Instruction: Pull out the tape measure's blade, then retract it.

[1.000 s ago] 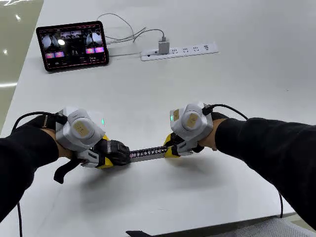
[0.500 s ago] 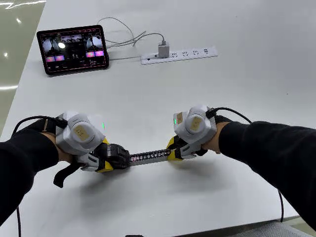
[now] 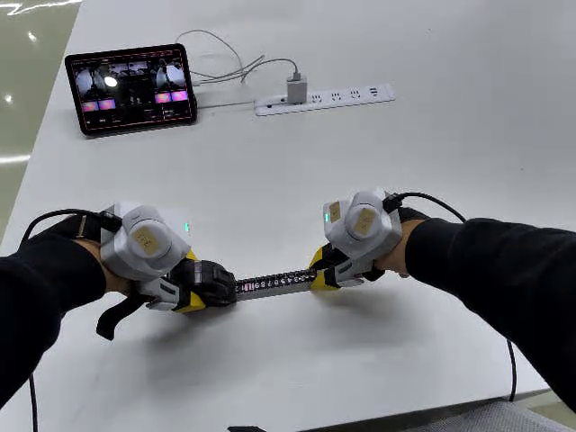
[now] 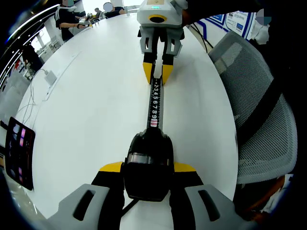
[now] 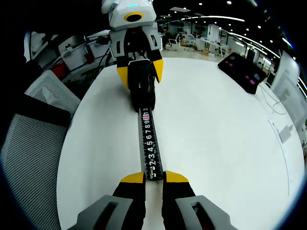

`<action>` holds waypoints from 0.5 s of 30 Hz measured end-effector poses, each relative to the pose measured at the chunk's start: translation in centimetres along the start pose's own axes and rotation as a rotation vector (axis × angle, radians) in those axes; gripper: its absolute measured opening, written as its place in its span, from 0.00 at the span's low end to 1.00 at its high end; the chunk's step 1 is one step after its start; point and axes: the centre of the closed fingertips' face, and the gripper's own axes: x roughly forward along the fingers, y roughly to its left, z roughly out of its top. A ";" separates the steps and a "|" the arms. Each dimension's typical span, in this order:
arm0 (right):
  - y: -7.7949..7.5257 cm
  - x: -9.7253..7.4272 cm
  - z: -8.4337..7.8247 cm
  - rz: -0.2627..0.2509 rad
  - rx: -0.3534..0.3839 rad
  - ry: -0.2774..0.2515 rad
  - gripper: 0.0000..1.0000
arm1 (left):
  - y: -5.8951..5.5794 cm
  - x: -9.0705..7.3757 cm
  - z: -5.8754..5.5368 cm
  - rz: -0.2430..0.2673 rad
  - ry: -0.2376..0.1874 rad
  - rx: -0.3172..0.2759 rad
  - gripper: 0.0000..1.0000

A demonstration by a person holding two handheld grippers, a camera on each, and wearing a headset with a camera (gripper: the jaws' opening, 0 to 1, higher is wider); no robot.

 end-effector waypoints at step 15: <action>0.0 -0.5 -0.8 -0.002 0.011 -0.001 0.07 | 0.0 0.1 0.0 0.002 0.001 0.000 0.30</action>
